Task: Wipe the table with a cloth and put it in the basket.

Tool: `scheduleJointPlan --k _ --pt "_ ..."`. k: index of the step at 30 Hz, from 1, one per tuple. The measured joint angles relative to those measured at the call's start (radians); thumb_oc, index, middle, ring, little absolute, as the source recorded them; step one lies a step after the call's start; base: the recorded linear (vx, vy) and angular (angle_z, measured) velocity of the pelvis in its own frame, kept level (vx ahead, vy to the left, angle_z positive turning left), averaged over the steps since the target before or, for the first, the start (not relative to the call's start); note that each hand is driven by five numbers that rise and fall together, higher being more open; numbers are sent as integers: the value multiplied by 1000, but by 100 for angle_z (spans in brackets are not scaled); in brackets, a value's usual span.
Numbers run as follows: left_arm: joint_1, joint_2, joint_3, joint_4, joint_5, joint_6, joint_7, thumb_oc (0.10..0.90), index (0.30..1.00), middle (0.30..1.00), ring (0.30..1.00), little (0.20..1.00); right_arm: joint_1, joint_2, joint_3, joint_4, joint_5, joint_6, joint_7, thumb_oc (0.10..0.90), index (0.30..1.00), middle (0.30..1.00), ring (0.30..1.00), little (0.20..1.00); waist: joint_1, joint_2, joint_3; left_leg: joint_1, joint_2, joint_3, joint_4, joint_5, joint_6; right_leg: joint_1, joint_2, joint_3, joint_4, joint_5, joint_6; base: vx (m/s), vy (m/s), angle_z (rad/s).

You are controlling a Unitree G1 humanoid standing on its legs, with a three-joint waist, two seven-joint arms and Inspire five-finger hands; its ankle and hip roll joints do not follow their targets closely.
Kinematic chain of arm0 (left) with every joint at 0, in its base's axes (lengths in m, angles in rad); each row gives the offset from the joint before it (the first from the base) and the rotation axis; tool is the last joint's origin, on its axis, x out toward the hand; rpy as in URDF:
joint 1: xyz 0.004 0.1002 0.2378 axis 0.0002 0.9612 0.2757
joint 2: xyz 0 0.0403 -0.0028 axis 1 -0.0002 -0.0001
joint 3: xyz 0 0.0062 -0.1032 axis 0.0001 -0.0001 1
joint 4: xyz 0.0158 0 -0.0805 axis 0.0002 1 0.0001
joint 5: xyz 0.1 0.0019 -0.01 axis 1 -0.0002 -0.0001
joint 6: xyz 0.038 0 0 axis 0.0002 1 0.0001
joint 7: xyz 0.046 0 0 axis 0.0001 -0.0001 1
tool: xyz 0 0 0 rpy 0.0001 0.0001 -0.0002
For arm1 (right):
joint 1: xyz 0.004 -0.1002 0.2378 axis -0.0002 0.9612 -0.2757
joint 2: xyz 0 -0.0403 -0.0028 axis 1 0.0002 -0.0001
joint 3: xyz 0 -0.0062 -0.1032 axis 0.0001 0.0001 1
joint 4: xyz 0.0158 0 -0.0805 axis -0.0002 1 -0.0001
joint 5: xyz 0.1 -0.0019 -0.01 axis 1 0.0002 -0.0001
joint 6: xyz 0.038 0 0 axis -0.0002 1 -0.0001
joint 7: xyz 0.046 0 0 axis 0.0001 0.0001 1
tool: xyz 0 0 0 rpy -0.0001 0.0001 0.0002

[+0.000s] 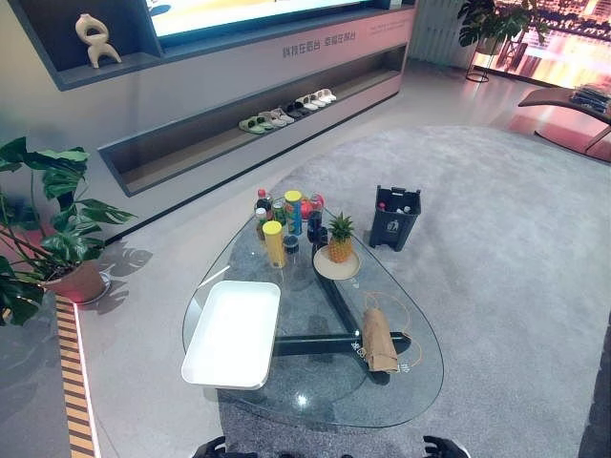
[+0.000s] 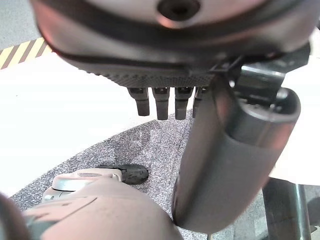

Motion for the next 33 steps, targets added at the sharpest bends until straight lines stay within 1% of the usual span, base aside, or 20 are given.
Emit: scheduleJointPlan --k 4,6,7,8,10,11,12,13,15,17,19,20,21,23,24,25,26,28,29,33 --pt "1 0 0 0 1 -21 9 800 900 900 900 900 -6 -13 -7 -40 1 -54 -42 800 900 900 900 900 2 -5 9 -16 0 3 0 0 0 -17 0 3 0 1 1 -22 -49 -3" --pt "-22 12 -3 -10 -1 -31 15 800 900 900 900 900 -31 -30 -9 -80 4 -87 -95 800 900 900 900 900 3 -19 43 -60 -1 12 25 0 0 -55 0 12 9 19 -3 -194 -98 -10" --pt "-28 18 -10 -17 -3 -32 16 800 900 900 900 900 -43 -35 -9 -94 4 -94 -112 800 900 900 900 900 5 -16 52 -82 -1 15 37 0 0 -71 0 18 10 25 -1 -180 -68 -20" --pt "-52 29 -12 -20 -7 -32 16 800 900 900 900 900 -79 -50 -10 -125 4 -116 -154 800 900 900 900 900 5 -22 95 -112 -1 23 46 4 0 -93 0 20 6 44 -1 -197 -67 -16" --pt "-83 43 -14 -23 -11 -32 16 800 900 900 900 900 -110 -74 -10 -187 27 -127 -189 800 900 900 900 900 2 -30 147 -146 -3 25 61 6 2 -120 -2 21 6 57 3 -204 -20 -7" --pt "-93 49 -14 -31 -13 -36 16 800 900 900 900 900 -118 -86 -20 -250 35 -114 -224 800 900 900 900 900 -3 -30 170 -171 -5 25 67 7 3 -142 -3 22 6 63 4 -93 25 -1" --pt "-93 49 -14 -31 -13 -36 16 800 900 900 900 900 -118 -86 -20 -250 35 -114 -224 800 900 900 900 900 -3 -30 170 -171 -5 25 67 7 3 -142 -3 22 6 63 4 -77 36 -4" --pt "-106 52 -23 -64 -27 -36 17 800 900 900 900 900 -139 -102 -42 -294 42 -120 -269 800 900 900 900 900 -5 -27 208 -196 -10 28 67 15 8 -169 -7 25 6 69 9 -89 45 -2" --pt "-119 50 -52 -91 -45 -40 19 800 900 900 900 900 -169 -124 -52 -315 68 -129 -285 800 900 900 900 900 -2 -15 251 -216 -16 27 69 20 14 -188 -13 25 9 76 13 -126 83 -1" --pt "-128 49 -58 -99 -54 -52 21 800 900 900 900 900 -200 -117 -51 -343 89 -129 -312 800 900 900 900 900 -6 -8 282 -240 -21 28 72 25 17 -214 -16 26 15 79 15 -127 105 -2" --pt "-153 45 -81 -125 -83 -59 38 800 900 900 900 900 -217 -116 -42 -476 111 -92 -375 800 900 900 900 900 -13 10 326 -287 -27 28 89 28 22 -266 -20 28 38 85 19 -99 88 -2" --pt "-157 45 -81 -134 -90 -59 41 800 900 900 900 900 -223 -116 -37 -510 111 -80 -389 800 900 900 900 900 -17 14 340 -294 -28 28 92 29 23 -271 -21 28 40 86 20 -72 57 1" --pt "-169 43 -82 -154 -105 -62 46 800 900 900 900 900 -250 -116 -15 -585 111 -50 -415 800 900 900 900 900 -29 23 373 -311 -30 29 102 30 24 -287 -21 28 48 87 22 -93 72 -1" --pt "-175 43 -93 -180 -132 -77 59 800 900 900 900 900 -276 -115 7 -692 107 10 -451 800 900 900 900 900 -30 27 390 -349 -33 39 119 29 25 -334 -26 42 73 86 23 -83 82 -11" --pt "-180 43 -97 -180 -136 -82 63 800 900 900 900 900 -283 -115 9 -708 103 19 -461 800 900 900 900 900 -29 27 393 -358 -32 42 122 29 25 -343 -26 44 74 86 23 -48 75 -13" --pt "-200 42 -111 -177 -155 -84 67 800 900 900 900 900 -313 -115 9 -737 98 48 -490 800 900 900 900 900 -29 28 407 -374 -34 48 126 31 27 -364 -26 47 87 86 23 -25 47 -7" --pt "-200 42 -111 -177 -155 -84 67 800 900 900 900 900 -313 -115 9 -737 98 48 -490 800 900 900 900 900 -29 28 407 -374 -34 48 126 31 27 -364 -26 47 87 86 23 -22 37 -5" --pt "-221 35 -120 -178 -164 -91 69 800 900 900 900 900 -351 -115 13 -740 97 97 -537 800 900 900 900 900 -30 27 411 -388 -38 51 127 34 31 -386 -29 48 104 80 30 -41 63 0" --pt "-222 33 -121 -182 -165 -94 74 800 900 900 900 900 -361 -115 16 -743 97 106 -549 800 900 900 900 900 -29 26 412 -395 -39 51 130 34 31 -395 -32 48 112 76 31 -48 90 1" --pt "-261 28 -123 -196 -180 -99 86 800 900 900 900 900 -428 -117 23 -750 81 134 -580 800 900 900 900 900 -30 33 419 -503 -46 52 176 34 32 -527 -37 49 211 49 36 4 55 1"
